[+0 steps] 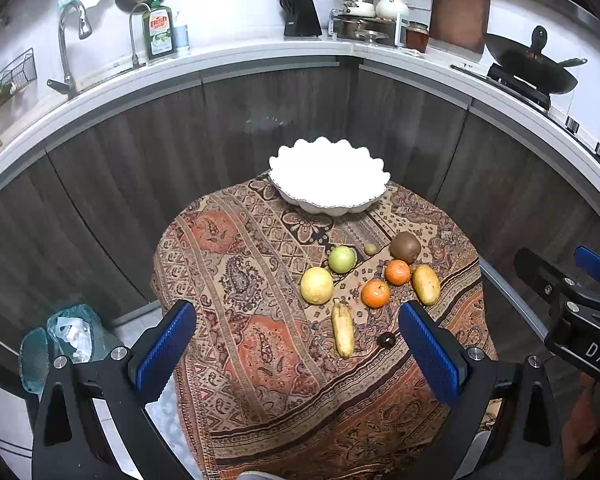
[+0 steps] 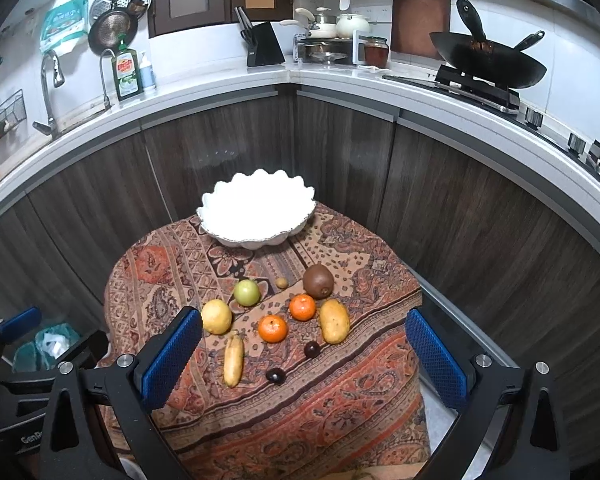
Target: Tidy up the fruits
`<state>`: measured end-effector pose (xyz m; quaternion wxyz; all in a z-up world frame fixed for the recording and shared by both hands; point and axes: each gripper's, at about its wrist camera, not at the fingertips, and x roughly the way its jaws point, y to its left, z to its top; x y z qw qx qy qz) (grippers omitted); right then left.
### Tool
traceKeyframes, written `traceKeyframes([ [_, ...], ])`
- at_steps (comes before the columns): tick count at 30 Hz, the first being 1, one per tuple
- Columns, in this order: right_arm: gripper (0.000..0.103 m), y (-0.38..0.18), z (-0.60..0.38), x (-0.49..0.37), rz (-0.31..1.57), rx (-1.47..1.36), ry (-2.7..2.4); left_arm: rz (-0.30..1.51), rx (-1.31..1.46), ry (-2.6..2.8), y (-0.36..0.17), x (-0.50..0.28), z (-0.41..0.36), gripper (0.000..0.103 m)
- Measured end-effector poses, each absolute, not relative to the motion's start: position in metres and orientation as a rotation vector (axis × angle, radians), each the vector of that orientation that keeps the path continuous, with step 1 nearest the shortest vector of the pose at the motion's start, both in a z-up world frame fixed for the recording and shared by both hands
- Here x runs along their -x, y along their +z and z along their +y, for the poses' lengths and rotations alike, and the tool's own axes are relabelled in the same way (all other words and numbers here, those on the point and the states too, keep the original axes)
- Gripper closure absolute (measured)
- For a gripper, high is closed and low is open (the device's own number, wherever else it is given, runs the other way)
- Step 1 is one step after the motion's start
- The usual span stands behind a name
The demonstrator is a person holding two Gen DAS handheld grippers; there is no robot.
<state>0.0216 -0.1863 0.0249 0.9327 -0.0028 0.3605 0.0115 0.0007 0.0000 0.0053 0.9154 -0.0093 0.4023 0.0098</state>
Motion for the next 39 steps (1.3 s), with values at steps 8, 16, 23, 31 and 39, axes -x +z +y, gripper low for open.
traceKeyframes([
  [8,0.0,0.0247,-0.1873,-0.0202,0.727,0.004,0.019,0.823,0.01,0.021,0.0051,0.0014,-0.0013,0.0],
  [16,0.0,0.0249,-0.1872,-0.0196,0.729,0.004,0.019,0.832,0.012,0.014,0.0048,0.0016,-0.0008,0.0],
  [23,0.0,0.0249,-0.1877,-0.0197,0.731,0.002,0.017,0.836,0.011,0.013,0.0032,0.0018,-0.0008,0.0],
  [31,0.0,0.0235,-0.1883,-0.0196,0.734,0.002,0.014,0.842,0.009,0.007,-0.0003,0.0017,-0.0026,0.0],
  [39,0.0,0.0225,-0.1897,-0.0205,0.734,0.0,0.012,0.844,0.007,0.005,-0.0016,0.0008,-0.0043,0.0],
])
